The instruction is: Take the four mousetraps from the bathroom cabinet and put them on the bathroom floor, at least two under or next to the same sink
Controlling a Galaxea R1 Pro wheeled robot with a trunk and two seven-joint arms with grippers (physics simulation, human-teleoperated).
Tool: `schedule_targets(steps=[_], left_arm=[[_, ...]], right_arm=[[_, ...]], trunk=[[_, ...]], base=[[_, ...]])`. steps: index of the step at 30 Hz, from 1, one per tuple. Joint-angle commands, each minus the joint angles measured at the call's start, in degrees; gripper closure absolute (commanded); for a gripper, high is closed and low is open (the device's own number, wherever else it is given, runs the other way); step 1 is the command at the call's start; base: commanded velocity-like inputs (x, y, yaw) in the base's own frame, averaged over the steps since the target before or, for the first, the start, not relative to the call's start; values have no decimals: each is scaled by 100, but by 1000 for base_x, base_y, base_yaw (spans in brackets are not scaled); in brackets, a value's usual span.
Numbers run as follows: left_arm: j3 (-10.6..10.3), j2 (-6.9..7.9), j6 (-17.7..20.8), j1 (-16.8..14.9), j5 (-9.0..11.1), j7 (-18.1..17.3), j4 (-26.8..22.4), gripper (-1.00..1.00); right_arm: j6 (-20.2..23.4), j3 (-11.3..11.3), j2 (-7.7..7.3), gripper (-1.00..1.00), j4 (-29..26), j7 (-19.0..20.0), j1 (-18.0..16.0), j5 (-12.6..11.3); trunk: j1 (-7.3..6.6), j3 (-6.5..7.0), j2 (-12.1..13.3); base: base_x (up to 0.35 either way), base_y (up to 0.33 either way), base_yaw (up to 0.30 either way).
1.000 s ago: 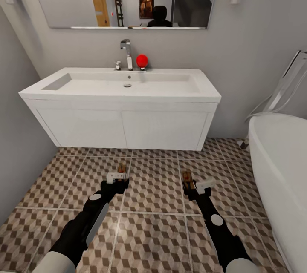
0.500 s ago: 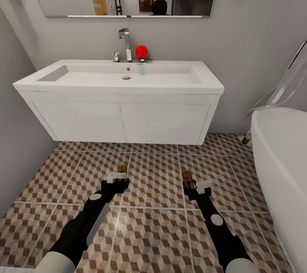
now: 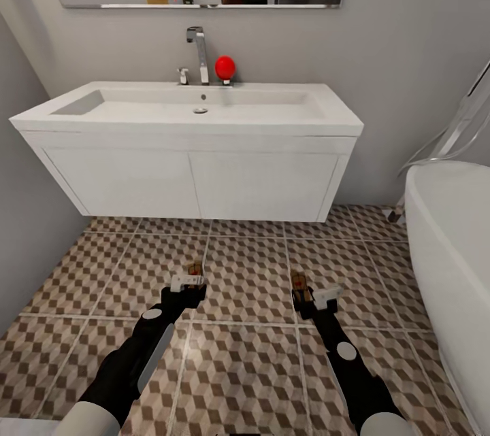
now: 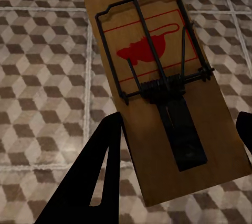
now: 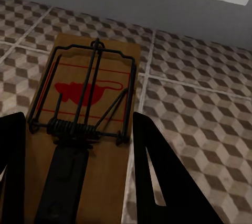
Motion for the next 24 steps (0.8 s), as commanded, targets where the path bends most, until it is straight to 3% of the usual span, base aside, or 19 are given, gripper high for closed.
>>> schedule_targets(steps=[1, 24], left_arm=[[-16, 3, 30, -3, 52, 55, -28, 100], [-16, -11, 46, -3, 52, 58, -208, 100]], right_arm=[[-27, -51, 9, 100, -1, 72, -4, 13], [-25, -60, 16, 100, -10, 48, -4, 20]], trunk=[[21, -28, -43], [527, -574, -966]], base=[[0, 0, 0], [0, 0, 0]])
